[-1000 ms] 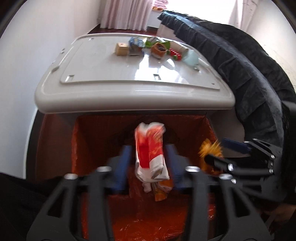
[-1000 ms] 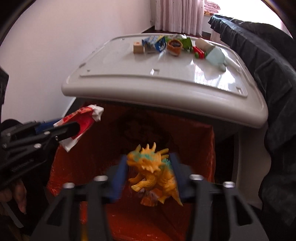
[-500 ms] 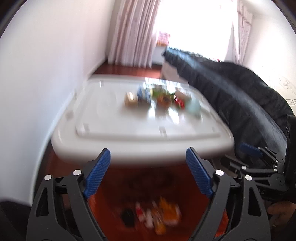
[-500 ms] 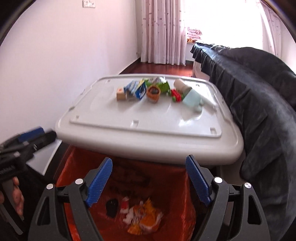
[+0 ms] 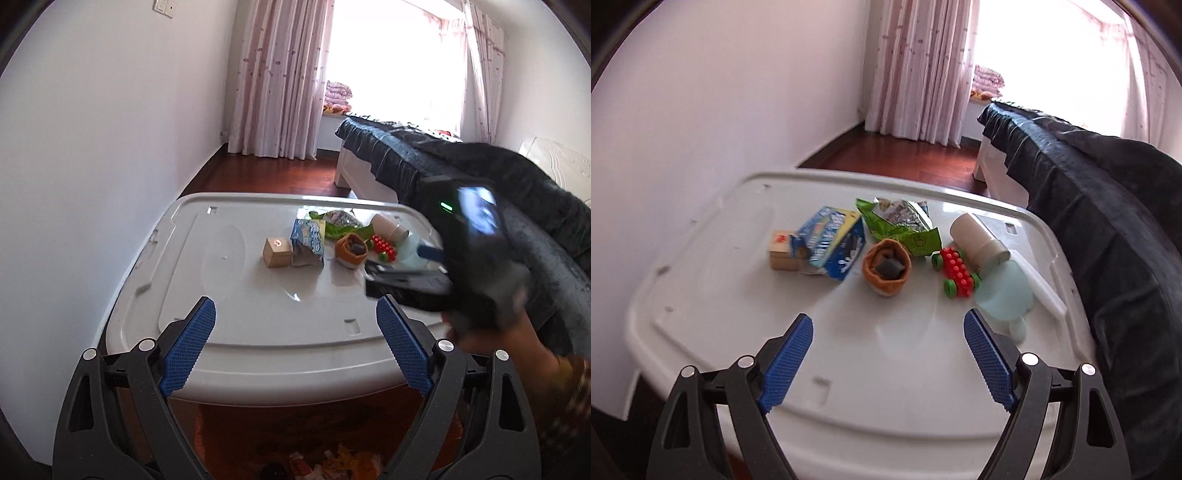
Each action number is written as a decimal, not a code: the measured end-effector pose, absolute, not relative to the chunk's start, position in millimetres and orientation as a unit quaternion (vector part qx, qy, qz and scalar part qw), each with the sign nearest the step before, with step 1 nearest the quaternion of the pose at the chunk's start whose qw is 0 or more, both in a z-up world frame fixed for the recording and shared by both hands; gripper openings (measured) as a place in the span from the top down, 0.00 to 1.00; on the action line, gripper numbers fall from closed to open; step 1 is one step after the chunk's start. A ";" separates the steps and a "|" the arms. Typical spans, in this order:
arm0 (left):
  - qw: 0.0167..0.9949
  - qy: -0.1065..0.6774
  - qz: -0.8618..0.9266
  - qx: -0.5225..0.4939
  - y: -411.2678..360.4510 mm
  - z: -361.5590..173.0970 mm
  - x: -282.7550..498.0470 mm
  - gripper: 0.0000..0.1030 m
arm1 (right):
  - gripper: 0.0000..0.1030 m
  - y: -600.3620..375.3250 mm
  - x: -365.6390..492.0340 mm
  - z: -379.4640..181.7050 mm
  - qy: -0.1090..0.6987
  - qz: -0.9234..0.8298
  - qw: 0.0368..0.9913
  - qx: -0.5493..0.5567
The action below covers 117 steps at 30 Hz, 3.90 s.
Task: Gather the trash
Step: 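Grasp the brown cup with the right tool while the left tool grasps the blue-yellow box, then lower both tools over the bin, open them, and return above the table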
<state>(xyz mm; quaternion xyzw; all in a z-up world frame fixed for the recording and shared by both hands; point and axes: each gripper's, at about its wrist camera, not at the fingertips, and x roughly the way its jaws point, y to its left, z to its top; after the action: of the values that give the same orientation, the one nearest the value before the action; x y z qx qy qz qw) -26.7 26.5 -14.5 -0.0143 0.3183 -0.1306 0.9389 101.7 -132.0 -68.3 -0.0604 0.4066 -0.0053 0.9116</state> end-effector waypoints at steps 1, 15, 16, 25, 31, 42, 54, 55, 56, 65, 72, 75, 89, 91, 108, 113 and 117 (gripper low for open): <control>0.937 0.323 -0.131 -0.011 26.1 -18.6 -26.1 0.16 | 0.20 -131.6 113.7 -74.9 0.412 -0.007 0.909 -0.064; 0.929 0.346 -0.126 -0.026 40.0 -35.5 -13.7 0.16 | 0.66 -139.3 202.3 -125.3 0.496 -0.017 0.868 -0.034; 0.928 0.349 -0.125 -0.027 40.4 -36.4 -12.8 0.16 | 0.70 -140.4 198.7 -124.0 0.493 -0.020 0.869 -0.035; 0.921 0.351 -0.163 -0.042 25.3 -17.4 29.3 0.16 | 0.72 -165.0 136.2 -84.1 0.434 -0.007 0.901 0.010; 0.911 0.355 -0.208 -0.019 -14.2 -19.5 105.1 0.16 | 0.72 -197.9 101.1 -51.9 0.401 -0.021 0.915 0.036; 0.893 0.411 -0.177 0.045 -58.0 -82.7 202.5 0.16 | 0.72 -216.2 90.4 -37.0 0.377 -0.019 0.926 0.030; 0.884 0.437 -0.152 0.062 -71.0 -110.5 239.6 0.48 | 0.72 -209.2 88.2 -35.5 0.376 -0.006 0.926 0.025; 0.887 0.432 -0.150 0.062 -69.4 -110.3 237.1 0.48 | 0.72 -209.4 88.2 -35.4 0.376 -0.007 0.926 0.025; 0.890 0.426 -0.151 0.059 -68.0 -109.6 234.7 0.49 | 0.72 -209.7 88.4 -35.7 0.375 -0.006 0.926 0.026; 0.915 0.374 -0.145 0.032 -51.5 -68.0 199.4 0.49 | 0.72 -204.6 82.3 -24.4 0.365 -0.005 0.931 0.022; 0.925 0.341 -0.167 0.014 -35.9 -14.6 149.5 0.49 | 0.72 -192.3 56.0 -4.9 0.352 0.004 0.936 0.007; 0.926 0.337 -0.169 0.015 -26.7 0.4 119.1 0.49 | 0.72 -189.2 35.1 -1.4 0.355 0.008 0.935 0.011; 0.884 0.438 -0.162 0.012 18.6 -65.2 -53.2 0.48 | 0.71 -138.7 -93.7 -84.6 0.491 0.060 0.869 0.032; 0.877 0.454 -0.156 0.018 21.7 -78.4 -68.4 0.46 | 0.66 -135.2 -106.3 -99.8 0.514 0.049 0.856 0.026; 0.892 0.435 -0.126 -0.006 32.2 -79.5 -86.2 0.20 | 0.27 -148.5 -132.1 -73.6 0.416 -0.009 0.909 0.015; 0.906 0.409 -0.111 0.003 30.5 -61.0 -61.0 0.20 | 0.27 -157.3 -127.2 -51.5 0.388 -0.019 0.921 0.008; 0.915 0.392 -0.095 -0.011 29.5 -46.1 -27.8 0.20 | 0.22 -163.9 -124.3 -29.6 0.356 -0.033 0.934 0.001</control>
<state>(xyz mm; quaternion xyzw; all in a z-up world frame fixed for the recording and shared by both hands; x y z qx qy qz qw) -27.8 29.5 -46.1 -0.0110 0.3924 -0.0948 0.9148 -124.3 -163.9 -29.6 0.0008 0.3558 -0.0330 0.9340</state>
